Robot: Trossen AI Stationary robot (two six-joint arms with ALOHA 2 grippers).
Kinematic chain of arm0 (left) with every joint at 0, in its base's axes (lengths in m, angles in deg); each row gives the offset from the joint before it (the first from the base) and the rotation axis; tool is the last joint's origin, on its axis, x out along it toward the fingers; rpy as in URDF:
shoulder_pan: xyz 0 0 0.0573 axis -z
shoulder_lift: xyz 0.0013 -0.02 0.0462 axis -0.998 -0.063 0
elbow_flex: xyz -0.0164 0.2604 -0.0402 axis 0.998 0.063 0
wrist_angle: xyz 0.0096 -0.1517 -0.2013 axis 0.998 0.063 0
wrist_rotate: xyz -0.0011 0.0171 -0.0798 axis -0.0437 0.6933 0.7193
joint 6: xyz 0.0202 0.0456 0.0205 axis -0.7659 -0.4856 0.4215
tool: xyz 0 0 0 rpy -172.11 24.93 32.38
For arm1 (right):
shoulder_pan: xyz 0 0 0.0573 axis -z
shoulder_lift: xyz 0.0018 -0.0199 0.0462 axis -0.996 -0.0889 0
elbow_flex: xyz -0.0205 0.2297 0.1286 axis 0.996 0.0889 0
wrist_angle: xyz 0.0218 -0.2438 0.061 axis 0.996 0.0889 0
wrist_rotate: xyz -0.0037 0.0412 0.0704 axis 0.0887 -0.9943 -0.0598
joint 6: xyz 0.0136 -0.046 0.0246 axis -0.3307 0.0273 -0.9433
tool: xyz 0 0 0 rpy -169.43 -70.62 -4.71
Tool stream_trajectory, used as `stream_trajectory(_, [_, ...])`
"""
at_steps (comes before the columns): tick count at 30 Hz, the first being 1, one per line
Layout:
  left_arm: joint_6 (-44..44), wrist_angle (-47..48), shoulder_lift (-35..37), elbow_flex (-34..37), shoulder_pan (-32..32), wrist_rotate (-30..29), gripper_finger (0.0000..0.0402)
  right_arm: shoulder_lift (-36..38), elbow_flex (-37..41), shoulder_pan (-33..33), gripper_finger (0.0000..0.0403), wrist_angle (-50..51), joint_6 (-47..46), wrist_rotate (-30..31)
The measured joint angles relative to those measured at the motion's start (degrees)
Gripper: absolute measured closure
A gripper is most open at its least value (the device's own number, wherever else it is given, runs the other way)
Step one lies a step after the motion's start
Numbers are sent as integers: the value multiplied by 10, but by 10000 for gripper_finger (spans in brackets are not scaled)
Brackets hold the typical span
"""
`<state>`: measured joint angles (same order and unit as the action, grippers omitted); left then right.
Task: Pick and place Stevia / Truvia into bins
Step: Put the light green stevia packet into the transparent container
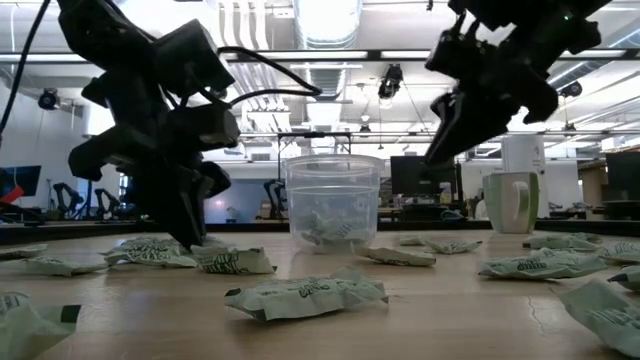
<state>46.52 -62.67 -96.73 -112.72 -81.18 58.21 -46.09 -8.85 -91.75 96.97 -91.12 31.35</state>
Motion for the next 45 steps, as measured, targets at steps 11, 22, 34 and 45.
stream_trajectory(11, [-6, 16, 25, -14, 0, -81, 400, -21, 7, 0, 334, 5, -2, 15])
stream_trajectory(22, [21, -63, 164, 3, 16, -317, 401, -22, 10, 7, 340, 8, -1, 17])
stream_trajectory(34, [-105, -361, 50, 14, 50, -204, 401, -22, 10, 9, 344, -5, -2, 29])
stream_trajectory(45, [-106, -360, 14, -14, 50, -202, 370, -22, 12, 9, 342, -6, -20, 29])
